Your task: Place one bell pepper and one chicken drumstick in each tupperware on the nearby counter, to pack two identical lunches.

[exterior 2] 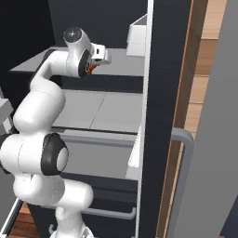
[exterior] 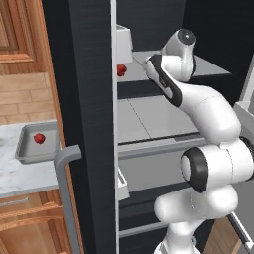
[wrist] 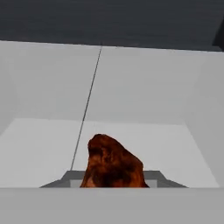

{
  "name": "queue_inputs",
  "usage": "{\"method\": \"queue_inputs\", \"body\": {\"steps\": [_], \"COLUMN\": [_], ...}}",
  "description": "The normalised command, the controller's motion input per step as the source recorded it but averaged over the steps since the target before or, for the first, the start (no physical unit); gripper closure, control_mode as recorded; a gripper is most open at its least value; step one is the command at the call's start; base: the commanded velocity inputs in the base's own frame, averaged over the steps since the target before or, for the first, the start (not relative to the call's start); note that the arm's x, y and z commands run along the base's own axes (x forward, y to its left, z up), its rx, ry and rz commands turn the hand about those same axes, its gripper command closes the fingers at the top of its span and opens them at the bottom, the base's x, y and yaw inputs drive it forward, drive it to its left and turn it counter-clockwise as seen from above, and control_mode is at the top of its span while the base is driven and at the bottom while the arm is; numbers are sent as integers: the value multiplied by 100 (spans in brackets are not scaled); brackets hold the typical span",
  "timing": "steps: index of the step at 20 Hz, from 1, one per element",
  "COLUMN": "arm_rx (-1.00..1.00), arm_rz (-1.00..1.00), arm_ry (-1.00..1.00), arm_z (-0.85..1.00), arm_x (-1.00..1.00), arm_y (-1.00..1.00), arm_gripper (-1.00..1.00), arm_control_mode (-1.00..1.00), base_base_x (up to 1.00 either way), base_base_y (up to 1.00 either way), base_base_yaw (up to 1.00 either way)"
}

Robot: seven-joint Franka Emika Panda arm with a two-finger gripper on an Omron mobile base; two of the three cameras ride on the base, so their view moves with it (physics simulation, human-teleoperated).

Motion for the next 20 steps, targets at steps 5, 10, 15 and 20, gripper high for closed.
{"method": "queue_inputs", "body": {"steps": [5,10,15,20], "arm_rx": [0,0,0,0], "arm_rz": [0,0,0,-4], "arm_ry": [-25,-6,0,8], "arm_z": [60,80,71,66], "arm_x": [-100,-100,-100,-100], "arm_y": [-6,-23,-15,-7], "arm_gripper": [100,100,100,100], "arm_control_mode": [-100,-100,-100,-100], "base_base_x": [0,0,0,0], "base_base_y": [0,0,0,0], "base_base_yaw": [0,0,0,0]}}
